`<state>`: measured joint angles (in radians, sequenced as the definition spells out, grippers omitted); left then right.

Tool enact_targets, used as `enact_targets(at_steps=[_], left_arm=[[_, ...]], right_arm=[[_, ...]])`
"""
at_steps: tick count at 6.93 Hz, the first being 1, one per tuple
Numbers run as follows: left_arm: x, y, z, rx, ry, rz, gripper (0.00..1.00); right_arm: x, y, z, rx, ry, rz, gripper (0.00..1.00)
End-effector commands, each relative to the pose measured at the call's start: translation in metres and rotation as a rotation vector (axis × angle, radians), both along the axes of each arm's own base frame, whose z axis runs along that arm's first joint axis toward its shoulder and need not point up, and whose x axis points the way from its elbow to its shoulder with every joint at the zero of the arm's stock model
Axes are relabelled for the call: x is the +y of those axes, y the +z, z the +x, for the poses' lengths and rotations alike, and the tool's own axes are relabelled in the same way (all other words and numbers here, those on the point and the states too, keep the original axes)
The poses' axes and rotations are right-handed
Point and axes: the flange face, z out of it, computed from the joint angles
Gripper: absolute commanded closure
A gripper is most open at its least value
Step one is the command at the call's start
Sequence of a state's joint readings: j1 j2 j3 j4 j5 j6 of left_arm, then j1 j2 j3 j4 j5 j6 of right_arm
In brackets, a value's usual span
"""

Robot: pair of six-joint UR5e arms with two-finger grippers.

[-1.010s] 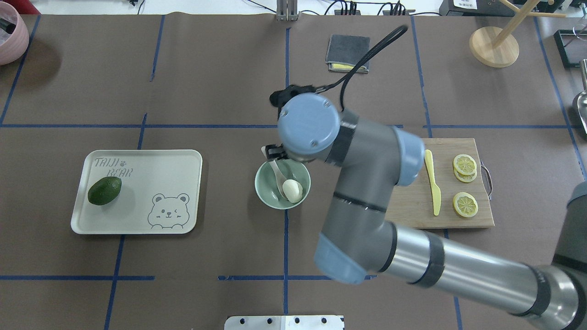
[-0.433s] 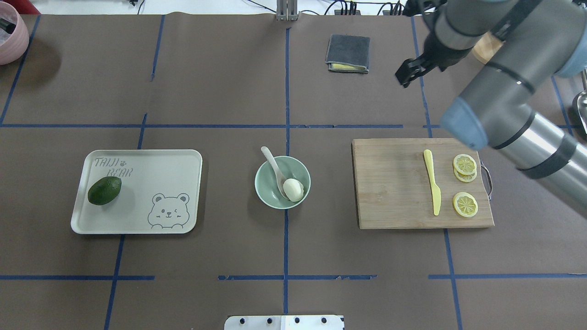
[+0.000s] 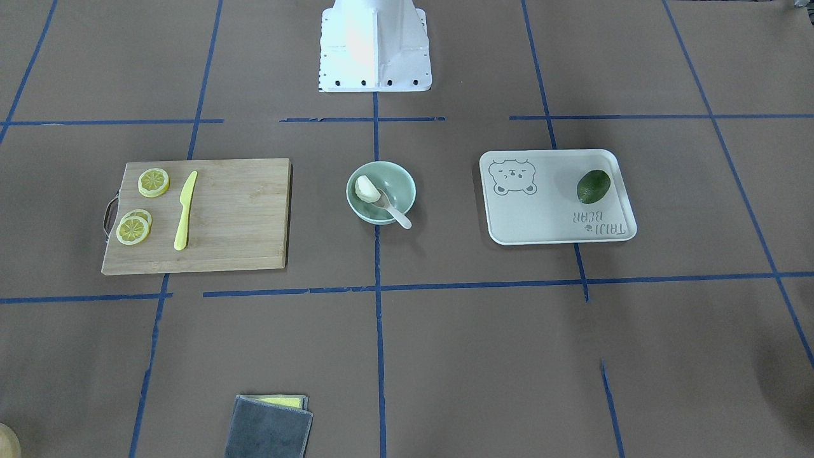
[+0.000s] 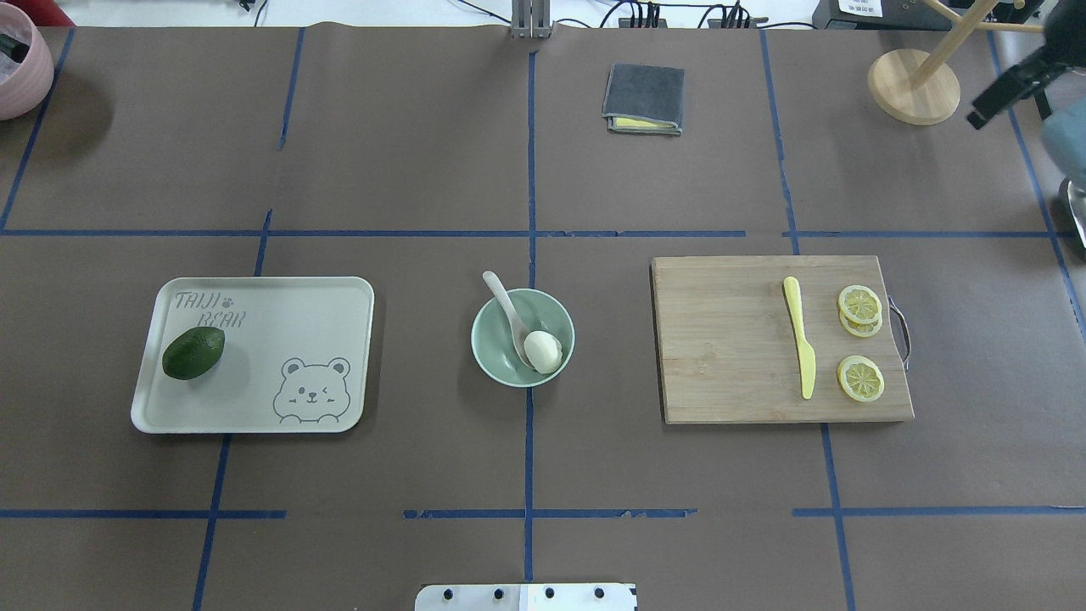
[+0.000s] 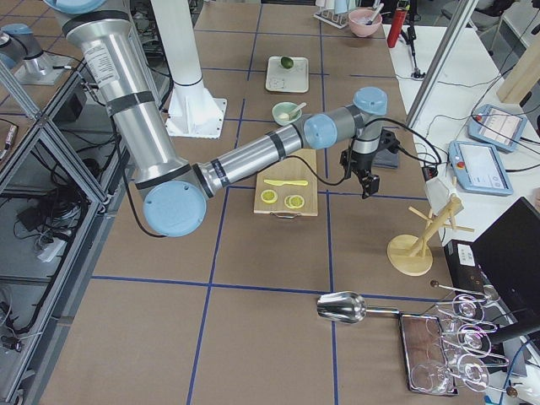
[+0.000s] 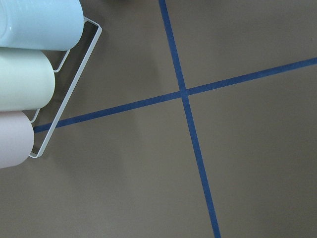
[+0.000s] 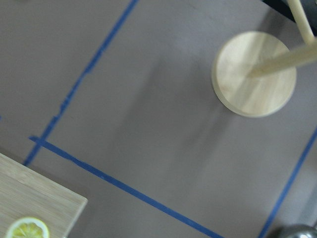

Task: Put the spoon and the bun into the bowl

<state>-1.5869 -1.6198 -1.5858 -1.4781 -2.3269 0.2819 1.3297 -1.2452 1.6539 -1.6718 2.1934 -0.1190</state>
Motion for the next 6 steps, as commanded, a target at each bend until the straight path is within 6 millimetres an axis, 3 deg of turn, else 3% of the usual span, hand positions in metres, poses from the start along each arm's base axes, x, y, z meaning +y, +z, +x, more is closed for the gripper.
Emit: enact_targets(at_steps=[1,2,3,4,6], left_arm=[[-0.001,-0.006,0.000,0.000,0.002,0.014,0.00],[0.000,-0.007,0.000,0.000,0.003,0.018,0.00],[0.000,-0.011,0.002,0.033,0.001,0.021,0.00],[0.000,-0.013,0.003,0.044,0.001,0.026,0.00],[-0.001,-0.013,0.004,0.044,0.002,0.026,0.00]], right_arm=[[0.057,0.112,0.082,0.047,0.069,-0.093,0.00],[0.070,0.148,0.108,0.070,0.122,-0.090,0.00],[0.078,0.164,0.119,0.036,0.144,-0.113,0.00],[0.090,0.173,0.121,-0.011,0.142,-0.137,0.00],[0.091,0.177,0.121,0.003,0.137,-0.131,0.00]])
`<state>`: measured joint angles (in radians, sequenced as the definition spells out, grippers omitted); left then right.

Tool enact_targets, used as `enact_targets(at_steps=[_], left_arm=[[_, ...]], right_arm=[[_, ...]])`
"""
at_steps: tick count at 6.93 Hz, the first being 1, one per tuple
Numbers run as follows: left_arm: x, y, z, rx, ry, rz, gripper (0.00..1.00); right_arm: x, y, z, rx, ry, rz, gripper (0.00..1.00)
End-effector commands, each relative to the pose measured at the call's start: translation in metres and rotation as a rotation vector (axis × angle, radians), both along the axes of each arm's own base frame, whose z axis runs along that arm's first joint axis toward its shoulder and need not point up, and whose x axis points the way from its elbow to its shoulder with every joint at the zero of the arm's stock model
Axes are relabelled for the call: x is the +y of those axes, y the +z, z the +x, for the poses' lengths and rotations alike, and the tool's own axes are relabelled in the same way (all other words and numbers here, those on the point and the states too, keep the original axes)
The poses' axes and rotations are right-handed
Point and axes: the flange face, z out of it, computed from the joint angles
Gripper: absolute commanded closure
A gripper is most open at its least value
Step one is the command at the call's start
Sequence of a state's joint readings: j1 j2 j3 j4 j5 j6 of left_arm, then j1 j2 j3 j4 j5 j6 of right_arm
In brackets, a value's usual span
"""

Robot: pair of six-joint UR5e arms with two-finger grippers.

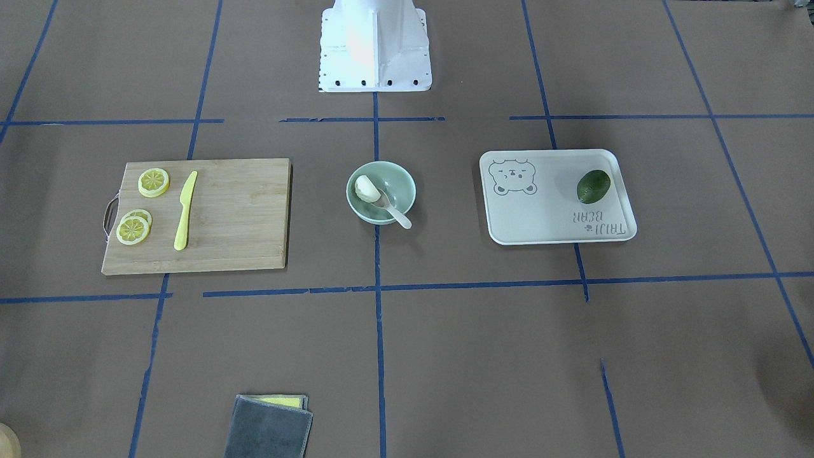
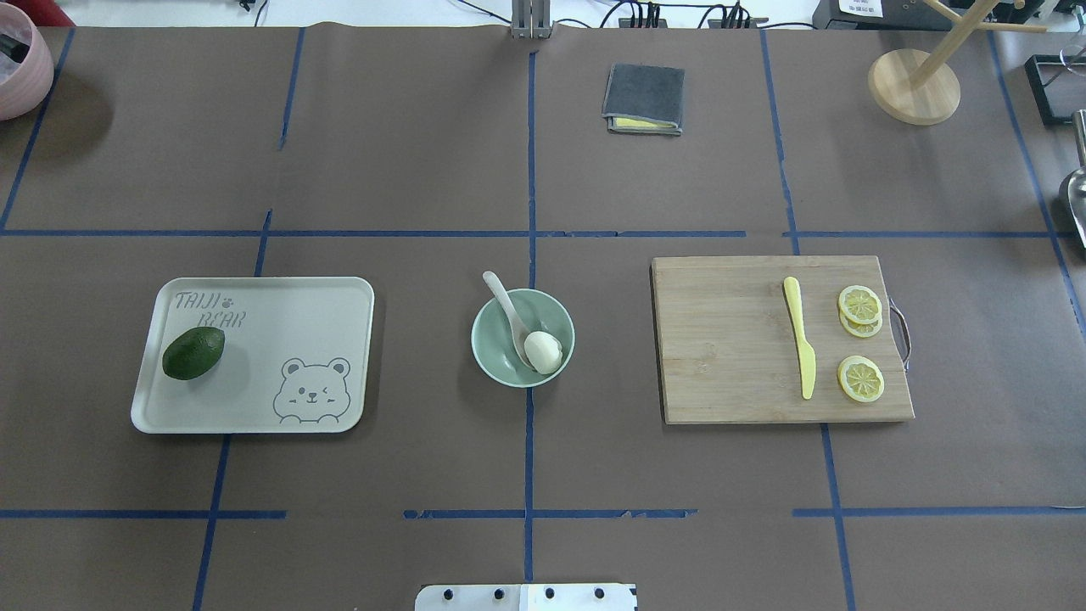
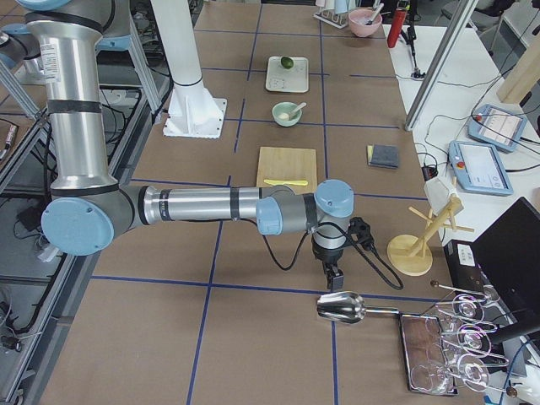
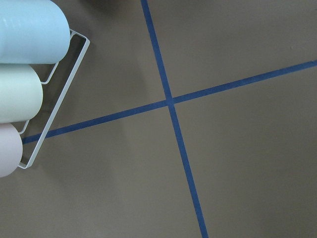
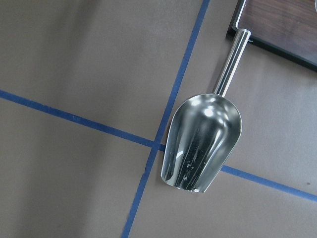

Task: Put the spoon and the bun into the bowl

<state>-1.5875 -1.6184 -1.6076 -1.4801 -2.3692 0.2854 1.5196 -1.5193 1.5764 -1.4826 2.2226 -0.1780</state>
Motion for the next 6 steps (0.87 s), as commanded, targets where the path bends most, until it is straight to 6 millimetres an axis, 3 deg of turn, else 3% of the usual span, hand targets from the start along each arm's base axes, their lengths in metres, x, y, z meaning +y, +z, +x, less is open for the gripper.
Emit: enact_targets(at_steps=[1,3,6], left_arm=[[0.001,0.001,0.000,0.002,0.000,-0.003,0.00],[0.001,0.002,0.001,0.002,0.001,-0.004,0.00],[0.001,0.001,0.001,0.002,0.001,-0.001,0.00]], right_arm=[[0.003,0.009,0.002,0.008,0.003,-0.013,0.00],[0.016,0.025,0.001,-0.010,0.002,-0.050,0.00],[0.024,0.028,-0.004,-0.078,-0.007,-0.066,0.00]])
